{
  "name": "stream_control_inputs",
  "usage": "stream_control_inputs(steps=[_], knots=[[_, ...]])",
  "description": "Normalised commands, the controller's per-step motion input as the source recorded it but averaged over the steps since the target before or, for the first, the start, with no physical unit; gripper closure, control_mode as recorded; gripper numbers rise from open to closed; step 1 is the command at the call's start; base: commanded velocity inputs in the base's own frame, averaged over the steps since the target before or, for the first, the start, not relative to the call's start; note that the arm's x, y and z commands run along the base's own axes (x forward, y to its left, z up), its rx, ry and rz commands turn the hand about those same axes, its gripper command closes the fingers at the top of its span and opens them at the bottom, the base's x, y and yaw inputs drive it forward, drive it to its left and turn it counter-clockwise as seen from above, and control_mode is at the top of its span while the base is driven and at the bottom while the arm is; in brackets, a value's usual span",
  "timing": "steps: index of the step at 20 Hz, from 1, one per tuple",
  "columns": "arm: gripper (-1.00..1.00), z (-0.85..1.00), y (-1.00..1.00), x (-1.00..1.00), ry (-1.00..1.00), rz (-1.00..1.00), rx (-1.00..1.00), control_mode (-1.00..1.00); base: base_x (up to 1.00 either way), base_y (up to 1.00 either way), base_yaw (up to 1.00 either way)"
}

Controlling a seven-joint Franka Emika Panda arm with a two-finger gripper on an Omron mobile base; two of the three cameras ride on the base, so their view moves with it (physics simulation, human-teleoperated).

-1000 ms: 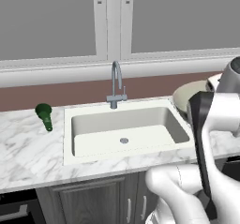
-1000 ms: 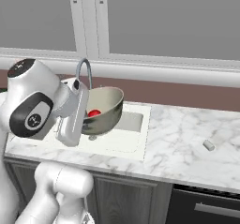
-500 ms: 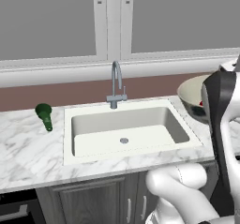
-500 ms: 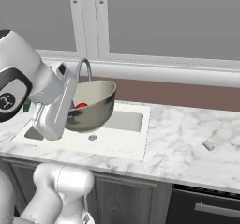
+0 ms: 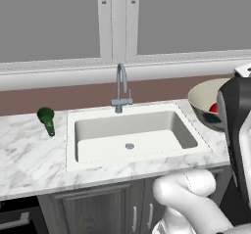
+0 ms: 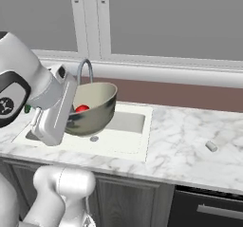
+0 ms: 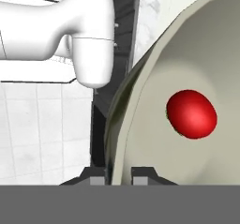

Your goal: Pick the tomato from the sink and place it in the bowl. Then pick the bowl and place it in the microwave. Then close the microwave door and press the start button.

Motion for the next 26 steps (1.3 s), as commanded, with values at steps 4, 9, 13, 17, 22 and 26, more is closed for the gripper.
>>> stream_control_inputs(steps=[4, 9, 13, 17, 22, 26], knots=[[1.00, 0.00, 0.00, 0.00, 0.00, 0.00, 0.00, 1.00, -1.00, 0.00, -0.13], [1.00, 0.00, 0.00, 0.00, 0.00, 0.00, 0.00, 1.00, -0.83, -0.25, -0.51], [1.00, 0.00, 0.00, 0.00, 0.00, 0.00, 0.00, 1.00, -0.29, -0.04, -0.81], [1.00, 0.00, 0.00, 0.00, 0.00, 0.00, 0.00, 1.00, -0.16, 0.00, -0.88], [1.00, 0.00, 0.00, 0.00, 0.00, 0.00, 0.00, 1.00, -0.23, -0.01, -0.83], [1.00, 0.00, 0.00, 0.00, 0.00, 0.00, 0.00, 1.00, -0.35, -0.16, -0.75]])
